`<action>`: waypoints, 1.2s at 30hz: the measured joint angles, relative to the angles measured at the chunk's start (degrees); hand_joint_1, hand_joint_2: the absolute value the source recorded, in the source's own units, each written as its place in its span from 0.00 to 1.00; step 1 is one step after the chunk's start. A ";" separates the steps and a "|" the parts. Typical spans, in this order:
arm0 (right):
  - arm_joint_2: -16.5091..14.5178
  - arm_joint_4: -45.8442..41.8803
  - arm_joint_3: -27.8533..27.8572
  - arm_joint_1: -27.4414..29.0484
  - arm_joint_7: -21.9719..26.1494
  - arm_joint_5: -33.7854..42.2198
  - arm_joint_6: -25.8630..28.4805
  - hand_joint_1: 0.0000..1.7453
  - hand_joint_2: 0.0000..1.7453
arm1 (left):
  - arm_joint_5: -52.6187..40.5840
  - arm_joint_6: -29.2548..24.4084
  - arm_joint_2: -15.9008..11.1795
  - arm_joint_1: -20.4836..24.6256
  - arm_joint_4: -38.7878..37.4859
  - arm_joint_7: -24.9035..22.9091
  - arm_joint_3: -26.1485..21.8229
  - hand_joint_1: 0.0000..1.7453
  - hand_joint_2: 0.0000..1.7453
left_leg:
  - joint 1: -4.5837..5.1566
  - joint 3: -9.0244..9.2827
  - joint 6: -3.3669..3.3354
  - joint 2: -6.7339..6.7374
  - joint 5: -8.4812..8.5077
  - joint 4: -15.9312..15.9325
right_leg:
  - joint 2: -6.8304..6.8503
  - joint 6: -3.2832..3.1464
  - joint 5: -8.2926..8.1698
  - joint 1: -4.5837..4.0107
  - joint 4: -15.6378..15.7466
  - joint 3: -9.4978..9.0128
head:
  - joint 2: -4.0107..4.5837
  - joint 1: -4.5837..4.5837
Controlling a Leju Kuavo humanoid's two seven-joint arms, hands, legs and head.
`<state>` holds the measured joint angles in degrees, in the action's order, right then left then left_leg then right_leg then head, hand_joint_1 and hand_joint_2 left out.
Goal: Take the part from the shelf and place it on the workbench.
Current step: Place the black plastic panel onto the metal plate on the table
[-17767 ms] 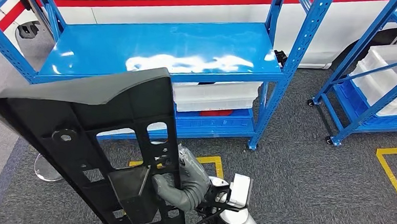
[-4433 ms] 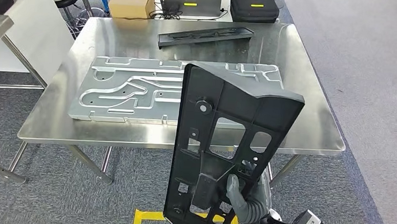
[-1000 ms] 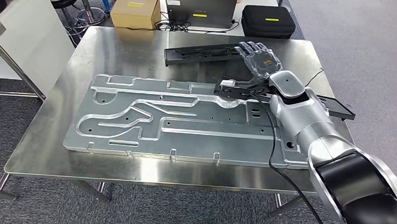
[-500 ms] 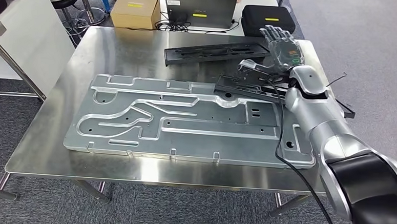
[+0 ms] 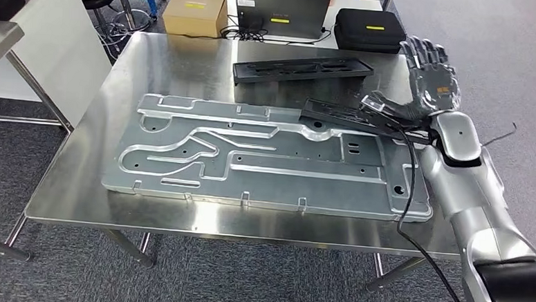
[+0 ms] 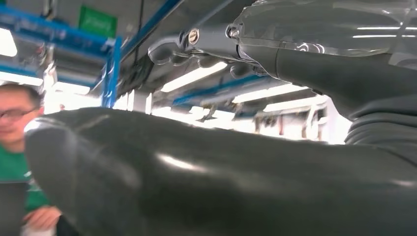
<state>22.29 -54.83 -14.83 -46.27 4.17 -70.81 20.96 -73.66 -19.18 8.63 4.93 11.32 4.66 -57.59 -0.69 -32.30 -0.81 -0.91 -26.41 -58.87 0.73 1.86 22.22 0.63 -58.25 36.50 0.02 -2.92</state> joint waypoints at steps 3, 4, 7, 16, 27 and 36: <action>1.55 -10.24 7.02 11.04 -0.20 -3.82 1.62 0.00 0.00 | 0.13 0.02 0.12 -0.11 0.00 0.26 -0.22 0.00 0.00 | -0.27 -0.93 -1.31 -0.15 1.44 0.75 | -0.18 0.82 4.85 0.26 -4.39 1.51 | 0.00 0.01; 1.63 -13.36 9.59 14.58 0.11 -4.73 1.99 0.00 0.00 | 0.13 0.02 0.16 -0.14 0.00 0.32 -0.35 0.00 0.00 | -0.18 -1.50 -1.51 -0.19 1.85 0.79 | -0.29 0.98 7.70 0.27 -7.98 2.69 | 0.00 0.00; 1.57 -20.00 15.43 22.14 1.02 -6.05 2.41 0.00 0.00 | 0.25 0.03 0.25 -0.19 -0.01 0.41 -0.77 0.00 0.00 | 0.23 -3.52 -1.62 -0.04 3.12 0.62 | -0.46 1.09 11.47 0.27 -15.86 4.18 | 0.00 -0.01; -5.81 -31.91 32.13 45.16 6.44 3.05 9.02 0.00 0.00 | 1.16 -0.02 0.49 -0.29 0.00 1.37 -1.36 0.00 0.00 | 0.44 -5.64 0.43 -0.31 5.74 0.69 | -0.18 -1.64 6.89 -0.47 2.27 -8.93 | 0.00 -0.04; -18.18 -30.88 43.87 52.75 8.40 2.96 6.14 0.00 0.00 | 1.23 -0.34 0.42 0.34 0.00 0.64 -2.27 0.00 0.00 | 0.29 4.82 1.27 0.40 -3.23 -1.77 | -0.15 -1.76 0.50 -0.25 0.66 -0.27 | 0.00 -0.06; -25.86 1.95 60.74 47.03 19.20 10.62 5.11 0.00 0.00 | -0.40 -0.68 0.36 0.19 0.00 -0.38 -2.33 0.00 0.00 | 0.59 2.75 -1.50 1.73 -0.03 3.04 | -0.60 0.75 10.73 0.33 -12.07 3.46 | 0.00 -0.05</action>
<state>-3.56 -52.88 45.91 0.77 23.38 -60.19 26.08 -74.06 -19.86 8.99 5.12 11.32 4.27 -59.92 -0.10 -29.55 -2.31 0.82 -26.43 -55.83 0.12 2.61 32.95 0.96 -70.32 39.96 0.02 -2.97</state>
